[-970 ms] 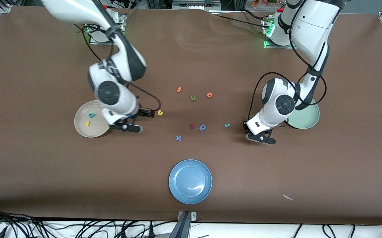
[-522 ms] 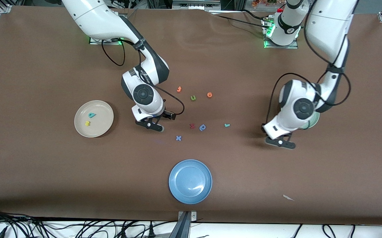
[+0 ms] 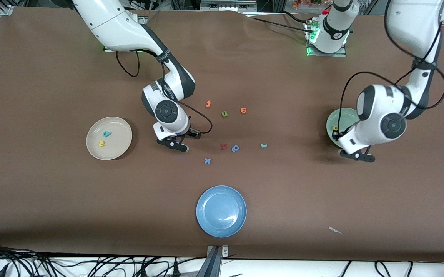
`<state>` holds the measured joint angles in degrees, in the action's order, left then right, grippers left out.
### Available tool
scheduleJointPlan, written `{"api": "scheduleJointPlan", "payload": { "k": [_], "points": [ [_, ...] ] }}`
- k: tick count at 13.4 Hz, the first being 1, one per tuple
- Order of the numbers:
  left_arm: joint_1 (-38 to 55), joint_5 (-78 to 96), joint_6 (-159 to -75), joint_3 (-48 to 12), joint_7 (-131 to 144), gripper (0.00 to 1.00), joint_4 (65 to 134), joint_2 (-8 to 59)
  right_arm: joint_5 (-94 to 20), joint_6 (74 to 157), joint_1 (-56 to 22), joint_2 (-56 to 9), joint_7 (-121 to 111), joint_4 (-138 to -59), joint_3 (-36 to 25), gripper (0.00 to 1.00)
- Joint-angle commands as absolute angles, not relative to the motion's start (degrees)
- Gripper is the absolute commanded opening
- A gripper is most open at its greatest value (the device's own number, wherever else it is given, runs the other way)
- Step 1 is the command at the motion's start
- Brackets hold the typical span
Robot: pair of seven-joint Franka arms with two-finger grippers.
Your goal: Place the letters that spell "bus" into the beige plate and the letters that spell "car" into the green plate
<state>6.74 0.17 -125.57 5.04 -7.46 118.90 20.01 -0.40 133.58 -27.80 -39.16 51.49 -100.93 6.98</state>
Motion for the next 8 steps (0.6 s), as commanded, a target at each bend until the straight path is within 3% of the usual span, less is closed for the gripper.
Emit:
{"api": "scheduleJointPlan", "payload": {
  "k": [1,6,8],
  "points": [
    [3.7,-5.0,-126.7,4.7,-11.5,0.00,126.6,14.1,-0.5,134.6,-27.9,-38.5,52.1,-102.5,6.9,0.66],
    [2.6,-5.4,-133.1,4.6,-11.9,0.00,130.3,14.4,-0.5,134.6,-27.8,-38.5,52.0,-102.5,6.9,0.27],
    [2.5,-5.4,-133.1,4.7,-11.9,0.00,130.3,14.7,-0.5,134.5,-27.8,-38.4,52.0,-102.5,6.9,0.20]
  ]
}}
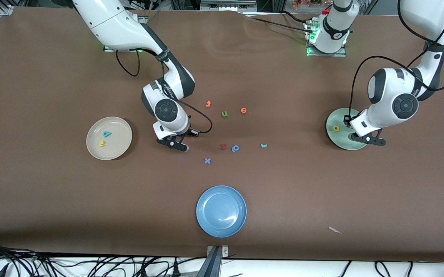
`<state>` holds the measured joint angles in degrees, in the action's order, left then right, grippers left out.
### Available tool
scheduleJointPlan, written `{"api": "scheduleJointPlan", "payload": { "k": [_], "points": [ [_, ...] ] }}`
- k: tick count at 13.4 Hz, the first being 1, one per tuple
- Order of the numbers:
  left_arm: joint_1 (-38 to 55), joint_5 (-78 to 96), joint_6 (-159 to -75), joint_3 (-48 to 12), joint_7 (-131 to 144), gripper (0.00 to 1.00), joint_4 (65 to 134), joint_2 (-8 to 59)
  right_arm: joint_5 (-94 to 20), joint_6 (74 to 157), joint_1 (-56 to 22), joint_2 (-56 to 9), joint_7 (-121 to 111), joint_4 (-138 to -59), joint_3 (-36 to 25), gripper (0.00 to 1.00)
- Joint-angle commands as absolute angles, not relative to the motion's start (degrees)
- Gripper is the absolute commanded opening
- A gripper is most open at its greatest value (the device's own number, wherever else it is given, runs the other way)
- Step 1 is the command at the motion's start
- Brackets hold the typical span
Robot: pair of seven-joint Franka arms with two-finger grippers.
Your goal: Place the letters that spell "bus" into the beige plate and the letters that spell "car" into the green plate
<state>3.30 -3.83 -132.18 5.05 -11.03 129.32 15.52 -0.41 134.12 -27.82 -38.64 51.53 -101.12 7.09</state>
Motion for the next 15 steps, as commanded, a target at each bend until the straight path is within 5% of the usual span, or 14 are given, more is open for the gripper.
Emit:
{"api": "scheduleJointPlan", "payload": {
  "k": [1,2,5,9,11,13,15],
  "points": [
    [2.5,-5.4,-133.1,4.6,-12.0,0.09,130.3,14.7,-0.5,134.2,-27.8,-38.1,52.0,-102.4,6.8,0.19],
    [2.5,-5.4,-133.0,4.6,-12.0,0.32,130.2,14.5,-0.5,133.9,-27.8,-37.8,52.0,-102.1,6.4,0.19],
    [2.6,-5.0,-132.5,4.3,-11.8,0.69,129.7,14.2,-0.5,129.9,-27.8,-35.3,51.3,-100.6,4.6,0.19],
    [2.7,-4.8,-132.5,4.0,-11.8,0.74,129.6,14.2,0.2,118.7,-27.7,-34.2,45.9,-94.7,0.4,0.19],
    [3.1,-3.6,-132.4,1.3,-11.8,0.80,128.9,13.5,0.2,115.5,-27.7,-33.1,37.5,-94.0,-3.9,0.19],
    [3.6,2.4,-132.4,-1.7,-11.9,1.00,127.8,13.3,-0.2,113.2,-27.5,-33.0,27.4,-94.5,-9.0,0.19],
    [5.1,8.2,-132.1,-1.7,-14.5,1.00,126.6,13.8,-0.4,113.2,-27.2,-33.4,20.1,-95.5,-12.5,0.19]
  ]
}}
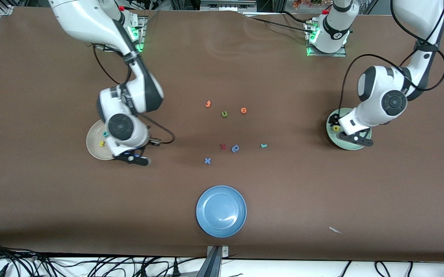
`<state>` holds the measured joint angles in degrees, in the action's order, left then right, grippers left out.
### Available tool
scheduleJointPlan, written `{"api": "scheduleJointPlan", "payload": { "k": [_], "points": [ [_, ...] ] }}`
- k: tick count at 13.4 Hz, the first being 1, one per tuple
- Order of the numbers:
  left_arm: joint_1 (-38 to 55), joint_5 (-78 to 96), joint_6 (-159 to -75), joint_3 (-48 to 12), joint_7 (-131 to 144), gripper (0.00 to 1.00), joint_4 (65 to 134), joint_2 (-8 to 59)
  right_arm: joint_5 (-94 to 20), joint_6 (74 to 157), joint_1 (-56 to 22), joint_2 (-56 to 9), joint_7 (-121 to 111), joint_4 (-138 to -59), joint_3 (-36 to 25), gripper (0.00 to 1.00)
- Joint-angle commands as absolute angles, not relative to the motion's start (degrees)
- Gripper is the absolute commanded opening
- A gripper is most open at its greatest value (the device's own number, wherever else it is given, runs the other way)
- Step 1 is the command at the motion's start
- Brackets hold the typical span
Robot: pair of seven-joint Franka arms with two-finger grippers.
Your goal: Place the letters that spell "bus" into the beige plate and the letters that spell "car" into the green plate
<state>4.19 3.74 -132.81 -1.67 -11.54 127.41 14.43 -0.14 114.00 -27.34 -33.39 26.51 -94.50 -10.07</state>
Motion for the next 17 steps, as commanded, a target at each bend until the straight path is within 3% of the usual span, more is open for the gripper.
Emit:
{"api": "scheduleJointPlan", "payload": {
  "k": [1,4,6,7,8,11,15,17],
  "points": [
    [5.4,9.1,-131.5,-1.8,-17.3,1.00,125.3,14.5,-0.4,113.5,-26.4,-33.7,18.0,-96.2,-12.9,0.19],
    [9.7,13.3,-129.8,-2.2,-17.8,0.98,120.1,17.6,-0.9,115.7,-22.6,-35.0,11.6,-98.7,-12.9,0.19],
    [12.4,16.5,-129.9,-2.2,-17.2,0.96,118.4,20.4,-0.9,117.2,-22.2,-35.2,11.5,-100.8,-12.8,0.30],
    [13.9,16.5,-130.4,-2.1,-17.2,0.96,117.9,21.1,-0.9,117.1,-22.1,-35.2,11.3,-100.9,-12.8,0.57],
    [14.6,16.1,-130.5,-1.8,-17.2,0.98,117.1,21.1,-0.9,117.0,-22.1,-35.1,11.3,-100.7,-12.8,0.99],
    [14.7,15.2,-130.5,-1.3,-18.1,1.00,117.3,21.4,-1.1,115.3,-22.1,-32.6,11.4,-97.6,-13.1,1.00],
    [16.3,16.0,-130.5,-1.5,-10.6,0.98,116.6,21.8,-1.8,102.4,-21.4,-31.6,11.5,-84.3,-14.8,1.00],
    [18.3,16.1,-130.5,-3.8,-1.7,0.99,113.8,23.7,-1.8,100.0,-21.4,-29.8,11.4,-80.5,-15.6,1.00]
  ]
}}
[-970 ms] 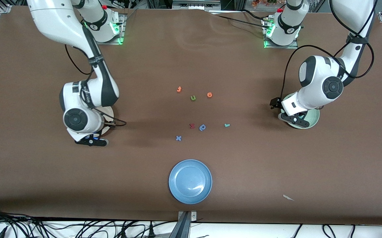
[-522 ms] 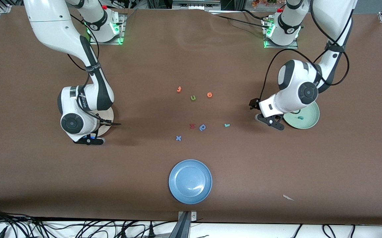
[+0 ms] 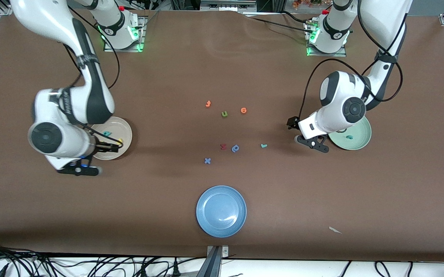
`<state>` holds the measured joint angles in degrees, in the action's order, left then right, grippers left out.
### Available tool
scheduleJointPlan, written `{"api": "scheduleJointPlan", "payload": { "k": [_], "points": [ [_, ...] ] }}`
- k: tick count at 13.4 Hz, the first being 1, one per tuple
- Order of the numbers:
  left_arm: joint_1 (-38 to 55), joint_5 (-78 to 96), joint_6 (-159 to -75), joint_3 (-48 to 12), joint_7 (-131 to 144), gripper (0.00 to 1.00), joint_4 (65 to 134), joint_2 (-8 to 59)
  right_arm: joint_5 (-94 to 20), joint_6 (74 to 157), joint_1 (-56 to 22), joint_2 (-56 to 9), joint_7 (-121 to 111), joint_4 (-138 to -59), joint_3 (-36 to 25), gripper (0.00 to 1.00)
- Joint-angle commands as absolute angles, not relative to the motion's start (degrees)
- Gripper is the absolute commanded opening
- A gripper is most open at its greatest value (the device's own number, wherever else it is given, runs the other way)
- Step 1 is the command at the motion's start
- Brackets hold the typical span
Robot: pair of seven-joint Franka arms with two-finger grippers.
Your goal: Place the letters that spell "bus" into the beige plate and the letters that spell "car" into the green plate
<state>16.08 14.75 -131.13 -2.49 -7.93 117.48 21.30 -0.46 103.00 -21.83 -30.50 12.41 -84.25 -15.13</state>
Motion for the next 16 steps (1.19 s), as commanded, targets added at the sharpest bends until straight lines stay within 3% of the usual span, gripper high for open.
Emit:
{"api": "scheduleJointPlan", "payload": {
  "k": [1,3,7,13,16],
  "points": [
    [18.9,16.2,-130.6,-4.2,0.8,0.99,112.7,25.1,-1.8,100.1,-21.4,-27.9,11.4,-80.5,-15.7,1.00],
    [21.7,16.0,-131.9,-4.2,3.2,0.99,110.8,28.1,-1.8,100.0,-21.4,-25.5,11.2,-80.4,-16.4,1.00],
    [26.4,16.2,-142.8,-3.6,7.3,0.99,110.5,33.7,-1.8,100.0,-21.4,-23.3,11.0,-80.3,-17.1,1.00],
    [26.5,16.2,-144.0,-1.9,10.5,0.98,108.0,33.9,-1.7,100.0,-21.4,-23.1,11.2,-80.3,-16.9,1.00],
    [26.9,16.1,-148.3,-1.4,11.8,0.98,107.3,35.5,-1.7,99.9,-21.3,-23.0,11.0,-80.3,-17.2,1.00]
  ]
}}
